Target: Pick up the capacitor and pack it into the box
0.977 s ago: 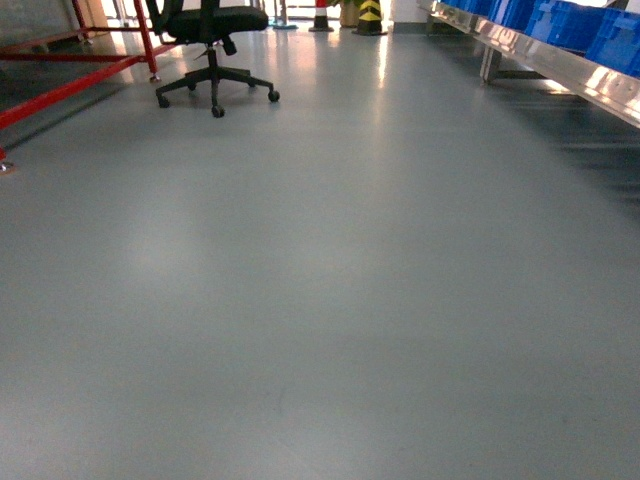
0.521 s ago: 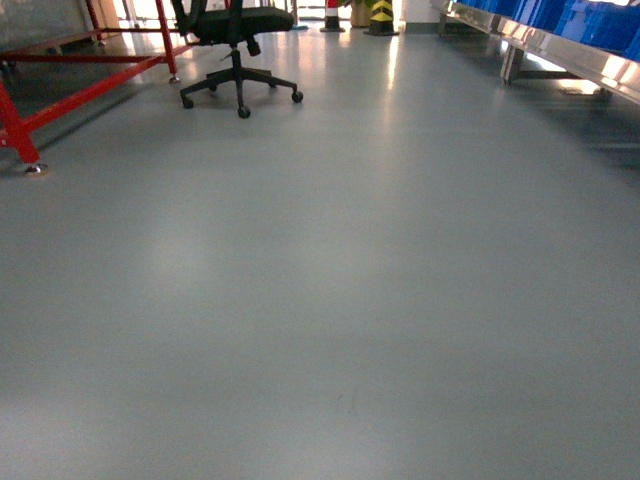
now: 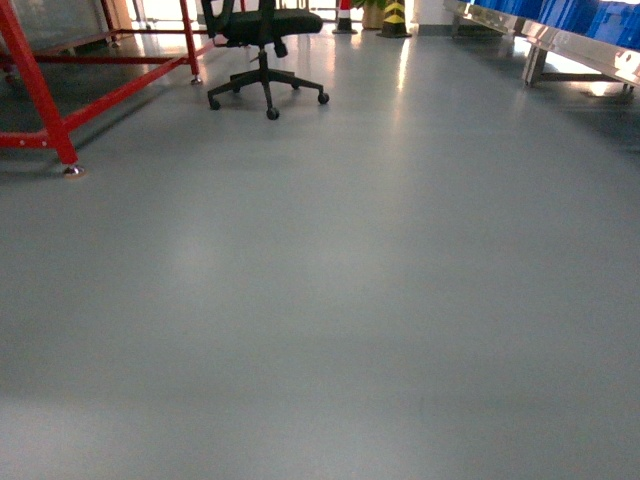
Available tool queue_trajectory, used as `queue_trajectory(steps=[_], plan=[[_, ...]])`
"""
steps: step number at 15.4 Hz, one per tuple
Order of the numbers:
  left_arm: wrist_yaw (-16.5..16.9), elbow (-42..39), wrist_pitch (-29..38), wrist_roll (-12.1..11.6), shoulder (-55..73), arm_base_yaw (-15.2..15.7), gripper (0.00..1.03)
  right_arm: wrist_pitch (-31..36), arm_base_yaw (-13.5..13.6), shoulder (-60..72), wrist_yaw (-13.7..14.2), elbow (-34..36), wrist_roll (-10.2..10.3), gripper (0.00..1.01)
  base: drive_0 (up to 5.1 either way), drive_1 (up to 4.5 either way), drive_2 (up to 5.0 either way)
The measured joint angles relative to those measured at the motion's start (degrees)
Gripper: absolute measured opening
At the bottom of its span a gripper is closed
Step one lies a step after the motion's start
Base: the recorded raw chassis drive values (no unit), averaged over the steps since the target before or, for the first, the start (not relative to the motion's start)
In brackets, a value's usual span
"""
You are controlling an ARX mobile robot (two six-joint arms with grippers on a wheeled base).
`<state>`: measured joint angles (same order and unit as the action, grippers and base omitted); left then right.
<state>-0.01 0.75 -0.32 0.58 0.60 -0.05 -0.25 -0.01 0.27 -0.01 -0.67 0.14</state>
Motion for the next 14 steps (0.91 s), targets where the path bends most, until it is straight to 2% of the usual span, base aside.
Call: queue_trajectory(steps=[14], plan=[[0.00,0.00,0.02,0.00,0.00,0.00,0.44,-0.13,0.00,0.00,0.00,0.00,0.00,0.98,-5.0,2.45,2.4]])
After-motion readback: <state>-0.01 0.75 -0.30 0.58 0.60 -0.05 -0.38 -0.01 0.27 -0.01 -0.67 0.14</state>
